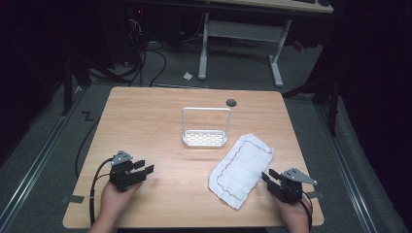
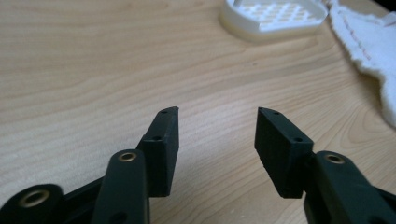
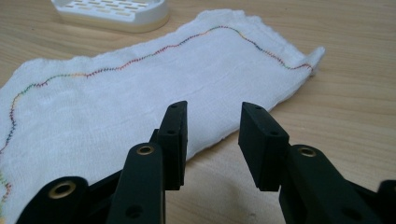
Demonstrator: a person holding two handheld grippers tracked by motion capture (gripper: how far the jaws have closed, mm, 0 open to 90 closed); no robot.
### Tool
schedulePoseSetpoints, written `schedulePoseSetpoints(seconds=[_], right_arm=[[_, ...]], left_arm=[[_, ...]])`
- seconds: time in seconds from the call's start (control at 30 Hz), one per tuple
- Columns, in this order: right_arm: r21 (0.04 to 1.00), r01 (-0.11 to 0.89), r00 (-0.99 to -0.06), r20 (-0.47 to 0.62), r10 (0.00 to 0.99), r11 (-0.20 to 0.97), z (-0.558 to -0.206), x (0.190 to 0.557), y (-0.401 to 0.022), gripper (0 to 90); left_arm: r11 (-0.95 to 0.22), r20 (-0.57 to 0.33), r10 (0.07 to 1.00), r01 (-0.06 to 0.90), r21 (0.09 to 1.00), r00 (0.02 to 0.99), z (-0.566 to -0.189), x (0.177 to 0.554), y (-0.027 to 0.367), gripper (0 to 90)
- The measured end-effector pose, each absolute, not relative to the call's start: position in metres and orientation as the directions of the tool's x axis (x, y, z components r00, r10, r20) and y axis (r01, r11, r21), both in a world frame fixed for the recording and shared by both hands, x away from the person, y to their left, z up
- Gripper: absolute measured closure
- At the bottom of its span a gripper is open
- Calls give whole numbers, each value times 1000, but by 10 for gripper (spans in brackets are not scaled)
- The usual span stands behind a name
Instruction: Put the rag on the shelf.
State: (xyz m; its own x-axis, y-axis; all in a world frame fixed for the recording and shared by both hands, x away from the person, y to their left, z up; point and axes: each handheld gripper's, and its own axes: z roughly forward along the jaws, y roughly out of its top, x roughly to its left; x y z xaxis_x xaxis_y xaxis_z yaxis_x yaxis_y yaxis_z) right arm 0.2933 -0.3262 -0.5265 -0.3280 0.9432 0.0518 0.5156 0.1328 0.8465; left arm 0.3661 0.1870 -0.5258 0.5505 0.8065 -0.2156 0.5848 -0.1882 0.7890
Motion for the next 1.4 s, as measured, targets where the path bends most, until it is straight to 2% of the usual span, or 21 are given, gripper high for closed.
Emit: schedulePoseSetpoints(seconds=[0.23, 0.4, 0.47, 0.6, 0.73, 0.97, 1.1, 1.4], right_arm=[[840, 527, -327, 59, 943, 131, -530, 290, -332, 649], [846, 521, -340, 89, 936, 109, -527, 293, -328, 693], [848, 516, -352, 82, 932, 120, -522, 299, -322, 734], [850, 505, -390, 71, 918, 149, -511, 318, -302, 900], [827, 508, -441, 11, 897, 239, -513, 342, -274, 900], [757, 572, -464, -20, 886, 317, -530, 370, -251, 900], [753, 564, -482, -31, 876, 338, -533, 366, -247, 900], [754, 520, -592, -20, 806, 401, -535, 329, -225, 900]], left_arm=[[-192, -202, 803, 564, 803, 561, -526, 365, 178, 512], [-200, -217, 792, 579, 791, 570, -529, 366, 174, 566], [-209, -217, 790, 585, 784, 573, -531, 366, 172, 576], [-212, -224, 784, 589, 780, 579, -532, 367, 170, 602], [-218, -222, 782, 590, 777, 582, -532, 366, 169, 596], [-193, -248, 779, 596, 779, 577, -533, 366, 171, 592], [-196, -244, 777, 591, 783, 581, -533, 364, 171, 593], [-201, -243, 763, 577, 792, 599, -530, 359, 163, 598]])
